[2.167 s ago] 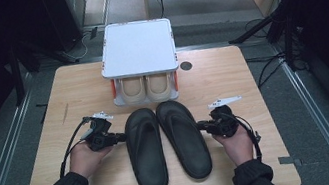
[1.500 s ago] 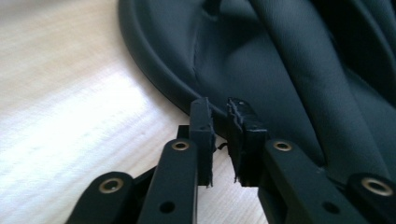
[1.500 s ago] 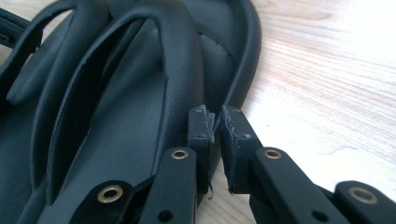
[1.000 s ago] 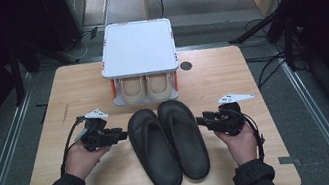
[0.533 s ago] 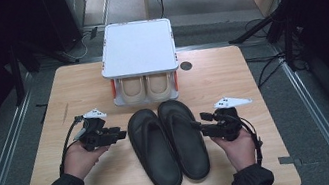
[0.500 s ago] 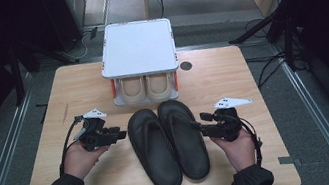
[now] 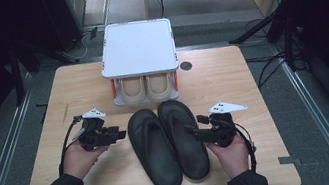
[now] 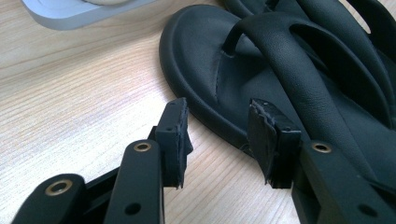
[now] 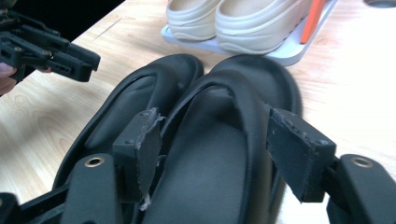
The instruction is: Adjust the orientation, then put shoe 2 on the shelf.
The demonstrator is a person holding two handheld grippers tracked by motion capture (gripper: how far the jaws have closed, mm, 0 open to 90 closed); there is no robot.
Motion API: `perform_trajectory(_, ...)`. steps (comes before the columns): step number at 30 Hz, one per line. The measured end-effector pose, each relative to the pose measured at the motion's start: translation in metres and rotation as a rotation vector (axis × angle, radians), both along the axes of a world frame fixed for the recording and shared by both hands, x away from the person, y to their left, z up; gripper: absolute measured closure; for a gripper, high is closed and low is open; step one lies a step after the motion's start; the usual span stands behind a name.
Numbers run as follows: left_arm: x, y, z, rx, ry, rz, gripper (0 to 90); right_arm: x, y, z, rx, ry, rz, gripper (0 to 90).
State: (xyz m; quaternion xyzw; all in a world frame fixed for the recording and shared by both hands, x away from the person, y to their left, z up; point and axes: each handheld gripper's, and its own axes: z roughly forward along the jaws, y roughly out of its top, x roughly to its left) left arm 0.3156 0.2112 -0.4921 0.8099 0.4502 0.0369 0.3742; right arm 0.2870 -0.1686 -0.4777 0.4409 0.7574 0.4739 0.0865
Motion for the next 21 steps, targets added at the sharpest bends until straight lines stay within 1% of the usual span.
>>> perform_trajectory(3, 0.000, 0.000, 0.000, 0.002, 0.000, 0.002, 58.0, -0.002, 0.005, -0.002, -0.007, 0.005, 0.006, 40.0)
perform_trajectory(6, 0.001, 0.000, 0.000, 0.000, 0.003, -0.002, 57.7, -0.005, 0.010, -0.004, -0.013, 0.001, 0.007, 43.7)
perform_trajectory(7, 0.001, 0.000, 0.000, 0.003, 0.000, -0.002, 57.7, -0.005, 0.012, -0.005, -0.008, 0.005, 0.010, 43.7)
perform_trajectory(13, 0.000, 0.001, 0.001, 0.003, -0.005, 0.000, 57.1, -0.006, 0.024, -0.009, -0.014, 0.020, 0.016, 43.3)
perform_trajectory(17, 0.001, 0.002, 0.000, -0.002, -0.001, 0.005, 56.8, -0.006, 0.031, -0.011, -0.026, 0.020, 0.018, 41.9)
perform_trajectory(21, 0.001, 0.003, 0.001, -0.004, 0.003, 0.004, 55.7, -0.006, 0.039, -0.014, -0.034, 0.034, 0.020, 41.7)
